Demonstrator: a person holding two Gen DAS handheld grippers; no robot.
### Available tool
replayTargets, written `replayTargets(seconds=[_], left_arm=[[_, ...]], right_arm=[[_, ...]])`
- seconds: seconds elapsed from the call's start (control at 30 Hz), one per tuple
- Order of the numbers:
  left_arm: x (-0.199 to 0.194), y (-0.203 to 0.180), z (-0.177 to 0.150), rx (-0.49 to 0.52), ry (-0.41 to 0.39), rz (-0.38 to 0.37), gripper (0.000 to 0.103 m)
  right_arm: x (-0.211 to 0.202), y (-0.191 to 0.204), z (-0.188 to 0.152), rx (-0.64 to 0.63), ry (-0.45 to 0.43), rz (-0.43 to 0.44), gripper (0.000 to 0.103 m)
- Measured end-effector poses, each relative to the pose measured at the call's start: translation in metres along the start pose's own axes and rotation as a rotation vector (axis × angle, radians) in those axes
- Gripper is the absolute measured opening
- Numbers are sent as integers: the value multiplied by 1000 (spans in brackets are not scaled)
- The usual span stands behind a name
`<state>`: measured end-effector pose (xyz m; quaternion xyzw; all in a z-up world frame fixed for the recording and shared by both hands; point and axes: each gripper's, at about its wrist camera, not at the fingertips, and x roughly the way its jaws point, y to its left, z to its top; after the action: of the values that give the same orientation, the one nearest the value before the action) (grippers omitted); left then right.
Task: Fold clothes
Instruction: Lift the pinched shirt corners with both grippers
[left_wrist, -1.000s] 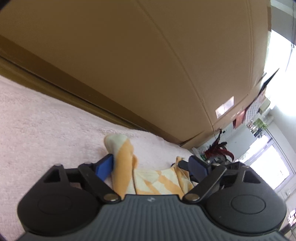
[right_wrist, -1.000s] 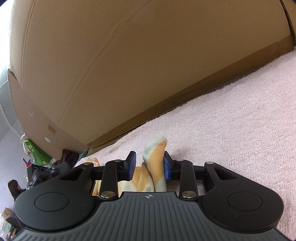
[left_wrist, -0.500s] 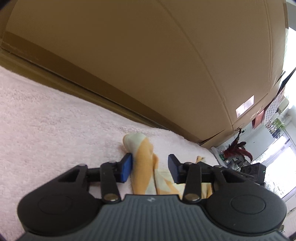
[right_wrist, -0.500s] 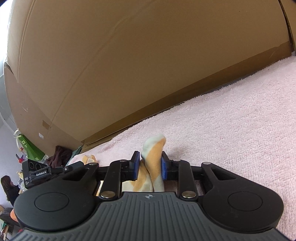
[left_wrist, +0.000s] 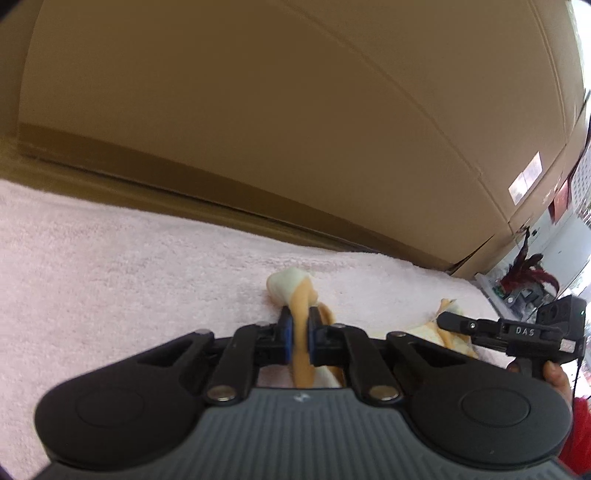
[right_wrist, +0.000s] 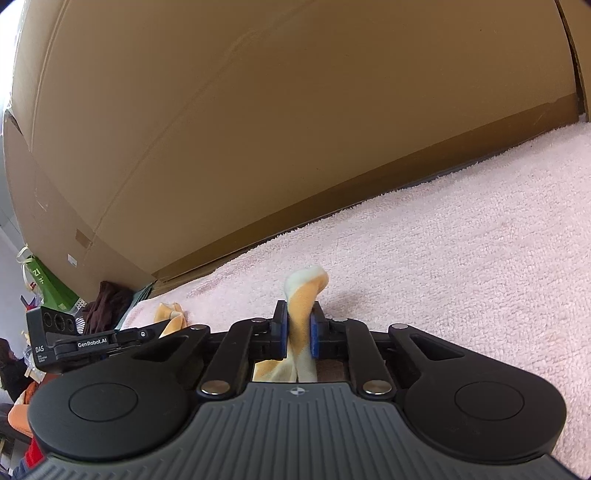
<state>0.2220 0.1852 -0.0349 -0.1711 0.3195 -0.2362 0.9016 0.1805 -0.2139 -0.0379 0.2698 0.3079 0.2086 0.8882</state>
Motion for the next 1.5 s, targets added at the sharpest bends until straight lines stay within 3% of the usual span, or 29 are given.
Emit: replayTargets(seconds=[0.37, 0.6, 0.73, 0.97, 1.33, 1.5], left_arm=[[2, 0, 1, 40, 15, 42, 12], [7, -5, 0, 59, 19, 45, 11], [5, -10, -1, 88, -3, 30, 2], [0, -13, -3, 109, -67, -16, 2], [-13, -17, -4, 140, -180, -87, 2], [-20, -23, -4, 129, -179, -71, 2]], right_arm=[[-1, -9, -1, 83, 0, 39, 9], [-1, 0, -1, 30, 3, 0, 9], [-1, 6, -3, -16, -9, -17, 9], [-5, 14, -4, -86, -41, 44, 9], [-12, 14, -2, -77, -68, 71, 9], [-19, 17, -1, -70, -73, 72, 9]])
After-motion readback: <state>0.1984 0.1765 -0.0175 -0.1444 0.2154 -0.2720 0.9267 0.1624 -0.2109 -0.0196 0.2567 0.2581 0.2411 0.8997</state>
